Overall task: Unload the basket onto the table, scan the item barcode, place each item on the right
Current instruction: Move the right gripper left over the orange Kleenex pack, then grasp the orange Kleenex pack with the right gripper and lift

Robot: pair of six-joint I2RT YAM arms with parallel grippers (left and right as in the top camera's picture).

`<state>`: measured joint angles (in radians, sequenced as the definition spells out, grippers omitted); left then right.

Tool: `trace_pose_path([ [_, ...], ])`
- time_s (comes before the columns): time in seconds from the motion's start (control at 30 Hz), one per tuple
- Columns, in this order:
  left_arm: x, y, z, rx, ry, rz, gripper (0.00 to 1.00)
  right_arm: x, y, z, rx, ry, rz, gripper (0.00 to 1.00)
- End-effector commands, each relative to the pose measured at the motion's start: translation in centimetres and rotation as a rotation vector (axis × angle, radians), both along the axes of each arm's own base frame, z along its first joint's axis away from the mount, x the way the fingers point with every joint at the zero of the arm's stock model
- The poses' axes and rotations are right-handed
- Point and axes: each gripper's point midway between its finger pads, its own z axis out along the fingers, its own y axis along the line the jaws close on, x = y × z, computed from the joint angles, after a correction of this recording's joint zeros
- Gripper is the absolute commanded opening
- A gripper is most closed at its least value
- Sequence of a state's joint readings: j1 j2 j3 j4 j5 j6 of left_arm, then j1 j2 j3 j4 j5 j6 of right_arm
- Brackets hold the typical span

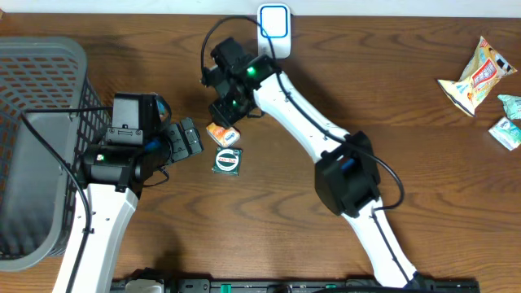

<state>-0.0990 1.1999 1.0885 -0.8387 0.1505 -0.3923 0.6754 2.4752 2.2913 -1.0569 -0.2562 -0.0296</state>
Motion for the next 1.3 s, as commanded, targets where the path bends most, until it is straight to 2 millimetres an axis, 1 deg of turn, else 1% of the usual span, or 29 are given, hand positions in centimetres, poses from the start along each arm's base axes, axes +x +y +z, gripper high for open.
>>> trace_pose_path([
  [0.0,0.2,0.4,0.2,0.012,-0.006,0.01,0.98,-0.7,0.5,-1.4,-0.018,0.025,-0.002,0.56],
  [0.27,0.2,0.4,0.2,0.012,-0.006,0.01,0.98,-1.1,0.5,-3.3,-0.041,0.051,0.002,0.55],
  [0.33,0.2,0.4,0.2,0.012,-0.006,0.01,0.97,-1.2,0.4,-4.0,-0.05,0.063,0.002,0.52],
  [0.4,0.2,0.4,0.2,0.012,-0.006,0.01,0.98,-1.4,0.2,-4.7,-0.063,0.078,0.002,0.43],
  [0.43,0.2,0.4,0.2,0.012,-0.006,0.01,0.98,-1.7,0.0,-5.5,-0.077,0.095,0.002,0.33],
  [0.47,0.2,0.4,0.2,0.012,-0.006,0.01,0.98,-1.8,-0.3,-6.2,-0.093,0.105,0.001,0.25],
  [0.53,0.2,0.4,0.2,0.012,-0.006,0.01,0.98,-1.7,-1.2,-6.5,-0.139,0.099,-0.012,0.13],
  [0.57,0.2,0.4,0.2,0.012,-0.006,0.01,0.98,-1.6,-1.8,-6.6,-0.167,0.091,-0.021,0.04],
  [0.6,0.2,0.4,0.2,0.012,-0.006,0.01,0.98,-1.2,-2.6,-6.6,-0.207,0.076,-0.049,0.01],
  [0.67,0.2,0.4,0.2,0.012,-0.006,0.01,0.98,-0.4,-4.5,-6.5,-0.293,0.036,-0.119,0.01],
  [0.8,0.2,0.4,0.2,0.013,-0.006,0.01,0.98,1.1,-9.5,-5.4,-0.495,-0.046,-0.268,0.01],
  [0.87,0.2,0.4,0.2,0.012,-0.006,0.01,0.98,1.5,-12.0,-4.5,-0.58,-0.071,-0.315,0.01],
  [0.93,0.2,0.4,0.2,0.012,-0.006,0.01,0.98,1.5,-14.0,-3.7,-0.644,-0.076,-0.332,0.01],
  [0.97,0.2,0.4,0.2,0.012,-0.006,0.01,0.98,1.5,-14.7,-3.4,-0.662,-0.074,-0.346,0.01],
  [1.0,0.2,0.4,0.2,0.012,-0.006,0.01,0.97,1.5,-15.9,-3.0,-0.687,-0.066,-0.376,0.01],
  [1.1,0.2,0.4,0.2,0.012,-0.006,0.01,0.98,1.5,-17.5,-2.1,-0.699,-0.042,-0.409,0.01],
  [1.17,0.2,0.4,0.2,0.012,-0.006,0.01,0.98,1.6,-18.1,-1.3,-0.694,-0.037,-0.422,0.01],
  [1.27,0.2,0.4,0.2,0.012,-0.006,0.01,0.98,1.6,-18.3,0.1,-0.662,-0.037,-0.436,0.07],
])
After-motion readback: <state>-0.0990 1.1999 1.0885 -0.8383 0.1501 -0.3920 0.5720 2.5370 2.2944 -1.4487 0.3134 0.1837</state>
